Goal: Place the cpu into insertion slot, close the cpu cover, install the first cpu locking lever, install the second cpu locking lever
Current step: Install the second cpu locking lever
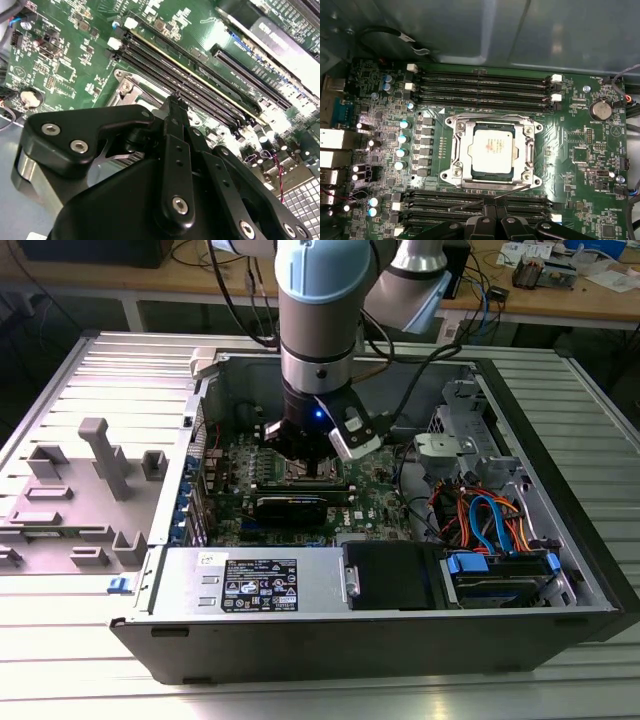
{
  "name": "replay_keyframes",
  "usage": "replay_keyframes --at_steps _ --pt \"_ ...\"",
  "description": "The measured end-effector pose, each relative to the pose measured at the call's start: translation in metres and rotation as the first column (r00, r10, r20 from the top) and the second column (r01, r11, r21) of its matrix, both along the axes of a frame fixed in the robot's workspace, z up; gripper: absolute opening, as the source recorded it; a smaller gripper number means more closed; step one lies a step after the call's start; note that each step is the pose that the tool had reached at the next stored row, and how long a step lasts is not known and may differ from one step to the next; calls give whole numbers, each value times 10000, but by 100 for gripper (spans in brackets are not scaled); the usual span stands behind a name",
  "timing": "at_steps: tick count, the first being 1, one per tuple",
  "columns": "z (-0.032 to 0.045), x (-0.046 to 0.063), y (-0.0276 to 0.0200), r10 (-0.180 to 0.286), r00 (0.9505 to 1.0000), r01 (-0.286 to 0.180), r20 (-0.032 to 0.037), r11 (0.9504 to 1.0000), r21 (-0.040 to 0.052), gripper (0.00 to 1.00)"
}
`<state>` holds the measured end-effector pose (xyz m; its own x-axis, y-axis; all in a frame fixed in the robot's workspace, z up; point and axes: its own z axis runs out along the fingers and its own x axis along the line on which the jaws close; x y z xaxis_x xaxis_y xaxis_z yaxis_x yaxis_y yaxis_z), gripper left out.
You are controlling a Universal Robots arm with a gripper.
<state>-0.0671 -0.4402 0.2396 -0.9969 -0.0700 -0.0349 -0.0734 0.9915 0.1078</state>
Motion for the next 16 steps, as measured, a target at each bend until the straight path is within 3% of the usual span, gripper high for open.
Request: replay_keyframes --at_steps 2,5,10,16 --pt "-17 -42 -7 25 10000 -25 0 9998 173 11" --pt "-36 -77 -10 94 10000 -94 1 9995 293 11" --pt "-65 -110 -58 187 9998 -187 1 9992 357 11" --pt "-74 -169 -82 339 9994 -339 4 9986 410 11"
